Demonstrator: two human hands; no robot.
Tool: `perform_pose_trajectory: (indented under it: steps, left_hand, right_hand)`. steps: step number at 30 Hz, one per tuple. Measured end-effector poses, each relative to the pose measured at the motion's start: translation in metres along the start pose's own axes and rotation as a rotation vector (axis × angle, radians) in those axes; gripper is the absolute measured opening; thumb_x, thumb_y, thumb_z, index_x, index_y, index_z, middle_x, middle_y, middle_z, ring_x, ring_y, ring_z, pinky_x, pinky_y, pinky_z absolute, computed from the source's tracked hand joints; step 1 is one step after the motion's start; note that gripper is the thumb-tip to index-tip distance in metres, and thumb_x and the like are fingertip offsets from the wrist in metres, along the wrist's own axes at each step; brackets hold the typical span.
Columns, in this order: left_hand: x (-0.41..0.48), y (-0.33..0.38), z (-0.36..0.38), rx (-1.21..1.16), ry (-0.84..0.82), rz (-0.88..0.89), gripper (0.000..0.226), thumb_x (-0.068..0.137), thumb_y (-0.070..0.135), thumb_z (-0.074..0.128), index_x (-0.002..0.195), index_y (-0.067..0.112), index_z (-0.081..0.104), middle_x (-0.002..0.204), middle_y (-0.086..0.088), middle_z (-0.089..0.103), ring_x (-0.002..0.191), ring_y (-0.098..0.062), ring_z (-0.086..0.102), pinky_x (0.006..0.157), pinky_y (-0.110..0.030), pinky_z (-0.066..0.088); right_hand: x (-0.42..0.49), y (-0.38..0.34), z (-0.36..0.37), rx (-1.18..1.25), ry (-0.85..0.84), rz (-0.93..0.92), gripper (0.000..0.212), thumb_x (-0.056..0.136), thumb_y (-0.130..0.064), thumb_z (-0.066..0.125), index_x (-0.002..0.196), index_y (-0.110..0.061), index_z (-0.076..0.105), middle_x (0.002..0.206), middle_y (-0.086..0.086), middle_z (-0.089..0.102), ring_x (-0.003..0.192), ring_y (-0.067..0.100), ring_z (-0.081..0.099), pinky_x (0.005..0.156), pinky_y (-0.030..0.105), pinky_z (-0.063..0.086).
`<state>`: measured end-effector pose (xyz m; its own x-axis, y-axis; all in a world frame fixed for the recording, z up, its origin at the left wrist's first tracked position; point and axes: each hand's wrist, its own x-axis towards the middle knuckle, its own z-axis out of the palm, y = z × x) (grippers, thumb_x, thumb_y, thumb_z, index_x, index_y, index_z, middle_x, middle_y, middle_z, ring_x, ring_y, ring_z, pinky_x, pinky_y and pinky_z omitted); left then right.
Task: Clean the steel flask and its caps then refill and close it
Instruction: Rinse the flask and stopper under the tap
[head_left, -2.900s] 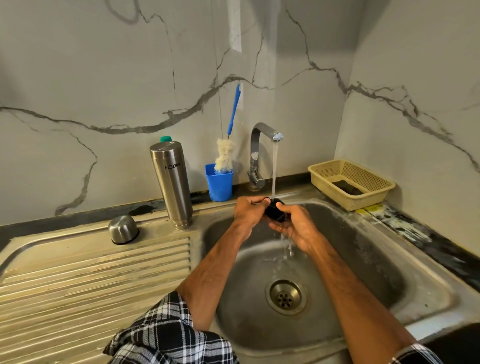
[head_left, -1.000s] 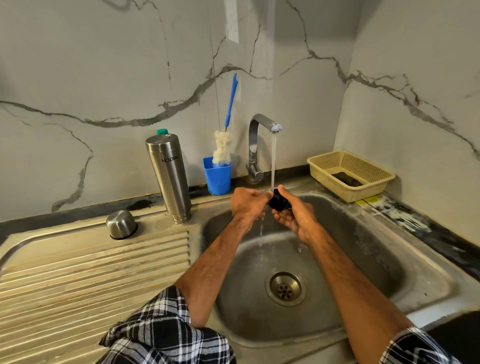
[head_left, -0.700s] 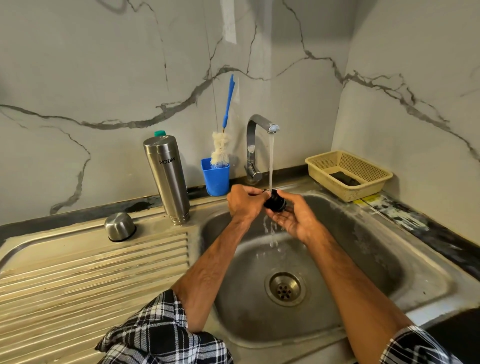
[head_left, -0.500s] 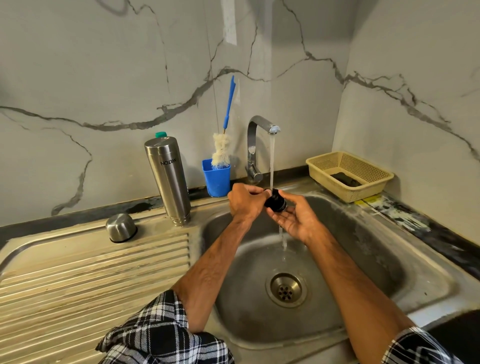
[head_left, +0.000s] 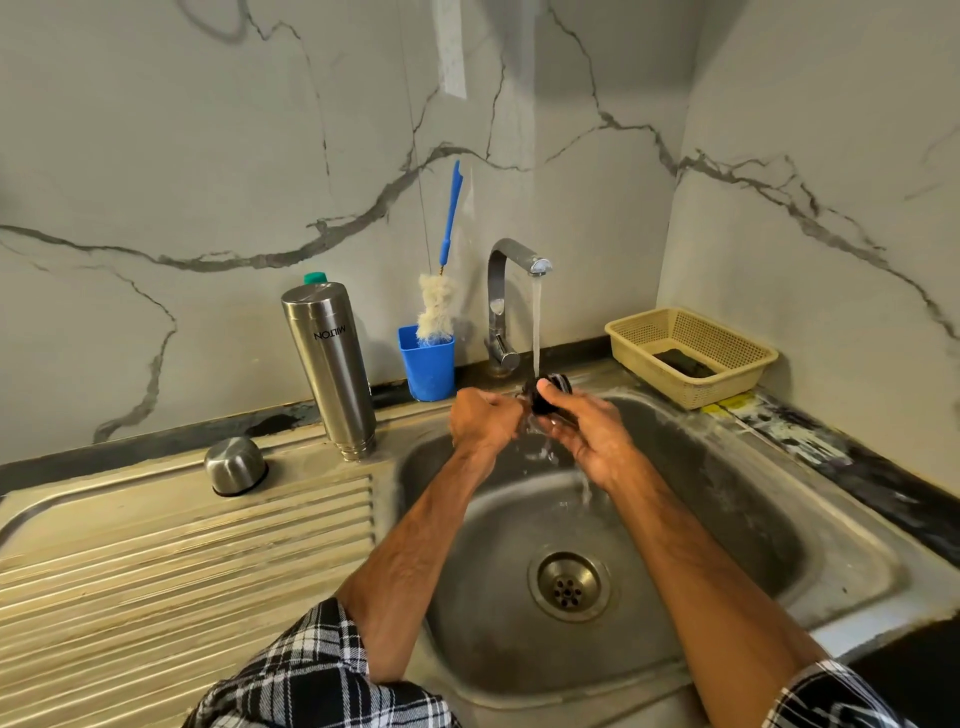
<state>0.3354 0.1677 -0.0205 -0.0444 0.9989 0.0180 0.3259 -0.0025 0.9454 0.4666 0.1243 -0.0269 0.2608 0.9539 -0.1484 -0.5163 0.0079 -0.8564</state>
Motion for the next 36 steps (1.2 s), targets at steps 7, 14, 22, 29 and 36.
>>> perform_pose_trajectory:
  steps: [7, 14, 22, 29, 36]
  left_hand:
    - [-0.002, -0.009, -0.004, 0.143, -0.214, -0.109, 0.016, 0.092, 0.011, 0.065, 0.094, -0.001, 0.076, 0.089, -0.017, 0.077, 0.068, -0.018, 0.065, 0.059, -0.027, 0.054]
    - [0.002, -0.01, -0.017, -0.018, -0.18, -0.017, 0.018, 0.098, 0.011, 0.06, 0.095, 0.001, 0.074, 0.096, -0.02, 0.075, 0.077, -0.019, 0.063, 0.079, -0.038, 0.058]
    - [-0.001, -0.002, -0.01, -0.099, -0.203, 0.083, 0.018, 0.101, 0.028, 0.061, 0.103, 0.014, 0.071, 0.104, -0.01, 0.072, 0.093, -0.016, 0.067, 0.086, -0.038, 0.059]
    - [0.003, -0.004, -0.005, -0.125, -0.25, 0.001, 0.028, 0.106, 0.031, 0.051, 0.116, 0.01, 0.068, 0.105, -0.013, 0.072, 0.083, -0.015, 0.068, 0.073, -0.027, 0.06]
    - [-0.007, 0.006, -0.004, -0.45, -0.334, -0.264, 0.025, 0.106, 0.017, 0.051, 0.108, 0.0, 0.069, 0.091, -0.015, 0.073, 0.062, -0.012, 0.073, 0.056, -0.022, 0.059]
  right_hand:
    - [0.001, 0.01, 0.006, -0.624, 0.111, -0.305, 0.051, 0.076, -0.019, 0.086, 0.123, -0.014, 0.066, 0.112, -0.001, 0.071, 0.101, 0.01, 0.066, 0.075, 0.014, 0.052]
    - [-0.008, 0.014, 0.019, -0.792, 0.039, -0.424, 0.044, 0.083, -0.015, 0.079, 0.124, -0.019, 0.062, 0.106, -0.013, 0.061, 0.099, 0.001, 0.058, 0.083, 0.016, 0.049]
    - [-0.007, 0.012, 0.016, -0.851, -0.014, -0.484, 0.033, 0.084, -0.02, 0.079, 0.114, -0.023, 0.066, 0.1, -0.016, 0.068, 0.093, -0.007, 0.061, 0.073, 0.007, 0.046]
    - [-0.005, 0.011, 0.015, -0.912, -0.005, -0.492, 0.068, 0.076, -0.018, 0.085, 0.137, -0.019, 0.055, 0.125, -0.009, 0.061, 0.115, 0.007, 0.056, 0.084, 0.006, 0.04]
    - [0.004, 0.015, 0.007, -0.955, -0.123, -0.531, 0.033, 0.099, -0.028, 0.058, 0.131, -0.037, 0.058, 0.135, -0.005, 0.055, 0.124, 0.012, 0.05, 0.104, 0.038, 0.048]
